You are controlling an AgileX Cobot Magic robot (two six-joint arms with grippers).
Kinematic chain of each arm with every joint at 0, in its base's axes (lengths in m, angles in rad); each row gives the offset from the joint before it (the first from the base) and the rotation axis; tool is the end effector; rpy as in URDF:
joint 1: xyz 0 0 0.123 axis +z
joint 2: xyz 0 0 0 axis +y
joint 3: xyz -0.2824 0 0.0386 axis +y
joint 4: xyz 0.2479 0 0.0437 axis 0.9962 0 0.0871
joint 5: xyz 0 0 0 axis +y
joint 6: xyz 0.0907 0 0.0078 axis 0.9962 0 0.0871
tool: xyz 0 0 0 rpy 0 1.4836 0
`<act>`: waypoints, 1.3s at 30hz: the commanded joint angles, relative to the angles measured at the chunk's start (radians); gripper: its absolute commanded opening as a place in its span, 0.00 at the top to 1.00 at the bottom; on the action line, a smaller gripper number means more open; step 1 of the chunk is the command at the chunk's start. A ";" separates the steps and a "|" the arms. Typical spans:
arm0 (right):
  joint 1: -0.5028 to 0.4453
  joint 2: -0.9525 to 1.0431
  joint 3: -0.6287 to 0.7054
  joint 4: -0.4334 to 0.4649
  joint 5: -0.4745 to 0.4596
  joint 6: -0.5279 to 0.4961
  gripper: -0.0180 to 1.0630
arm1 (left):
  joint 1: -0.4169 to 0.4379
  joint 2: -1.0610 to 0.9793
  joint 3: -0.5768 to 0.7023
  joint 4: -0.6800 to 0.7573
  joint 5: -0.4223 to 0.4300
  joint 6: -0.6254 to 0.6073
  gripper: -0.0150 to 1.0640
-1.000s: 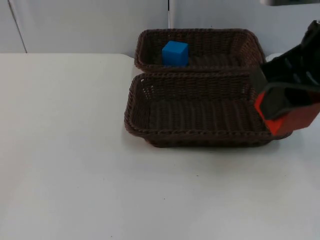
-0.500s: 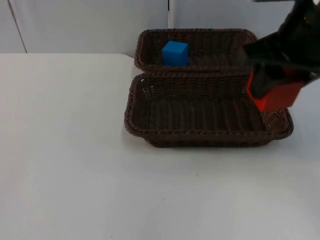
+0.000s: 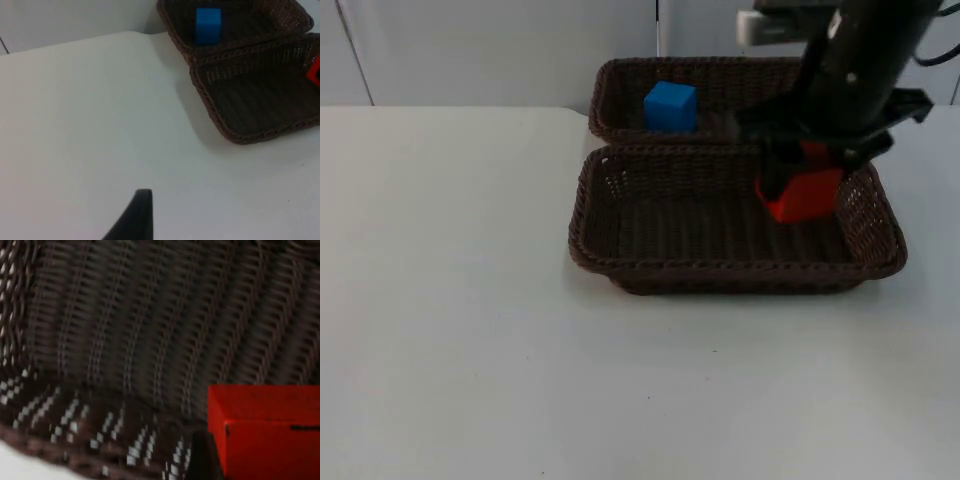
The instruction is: Pick up one cube with the left hand and place it into the upper basket. Pick up one cube with the right hand and place it into the lower basket.
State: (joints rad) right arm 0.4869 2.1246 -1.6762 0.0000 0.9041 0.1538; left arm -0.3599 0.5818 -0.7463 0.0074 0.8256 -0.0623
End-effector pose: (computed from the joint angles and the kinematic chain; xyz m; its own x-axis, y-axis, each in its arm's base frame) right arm 0.3985 0.2110 0.1879 -0.9046 -0.3056 -0.2972 -0.3332 0.9417 0.0461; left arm 0.0929 -0.0344 0.3446 -0.5272 0.1372 -0.8386 0.3182 0.9469 -0.0451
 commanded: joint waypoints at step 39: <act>-0.003 0.162 -0.120 -0.022 -0.087 -0.013 0.31 | 0.000 -0.005 0.004 0.014 -0.013 -0.005 0.05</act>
State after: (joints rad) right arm 0.4846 2.2944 -1.7769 -0.0113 0.7831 0.1538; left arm -0.3599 0.5818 -0.7463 0.0156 0.8238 -0.0623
